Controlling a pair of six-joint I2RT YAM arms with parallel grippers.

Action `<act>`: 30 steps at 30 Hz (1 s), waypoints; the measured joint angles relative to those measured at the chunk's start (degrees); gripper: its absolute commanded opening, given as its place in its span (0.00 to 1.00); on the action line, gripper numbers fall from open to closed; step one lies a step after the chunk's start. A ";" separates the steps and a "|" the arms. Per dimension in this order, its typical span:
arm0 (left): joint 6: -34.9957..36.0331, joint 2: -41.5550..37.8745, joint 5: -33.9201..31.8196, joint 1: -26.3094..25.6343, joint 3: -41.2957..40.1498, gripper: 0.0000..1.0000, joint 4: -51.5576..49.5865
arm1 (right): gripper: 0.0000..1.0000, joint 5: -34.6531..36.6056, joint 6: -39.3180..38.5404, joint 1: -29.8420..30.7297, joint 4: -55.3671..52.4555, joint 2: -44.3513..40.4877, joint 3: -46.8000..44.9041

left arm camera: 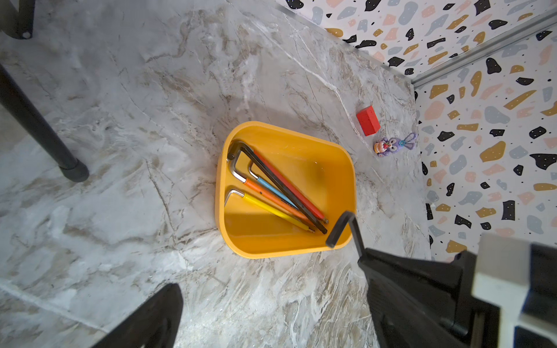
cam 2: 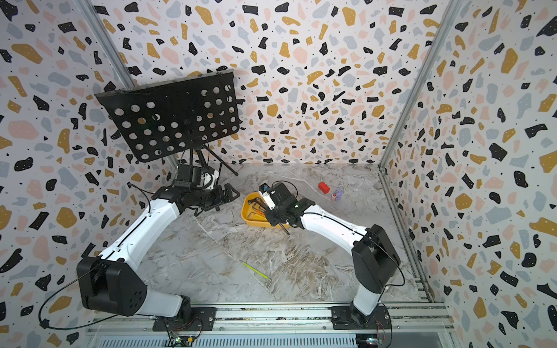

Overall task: Put the hex key on the desktop into the storage box
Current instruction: Place the Allen key in the storage box.

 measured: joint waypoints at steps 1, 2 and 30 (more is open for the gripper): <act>-0.09 0.17 0.20 0.26 -0.35 1.00 0.20 | 0.00 -0.83 -1.16 -0.83 -0.48 2.01 2.64; -0.13 0.33 0.50 0.37 -0.61 1.00 0.31 | 0.00 -1.42 -2.29 -1.51 -0.90 3.82 5.01; -2.14 -1.27 -0.48 1.27 -3.04 1.00 2.43 | 0.04 -13.66 -14.62 -6.82 -4.90 25.18 21.77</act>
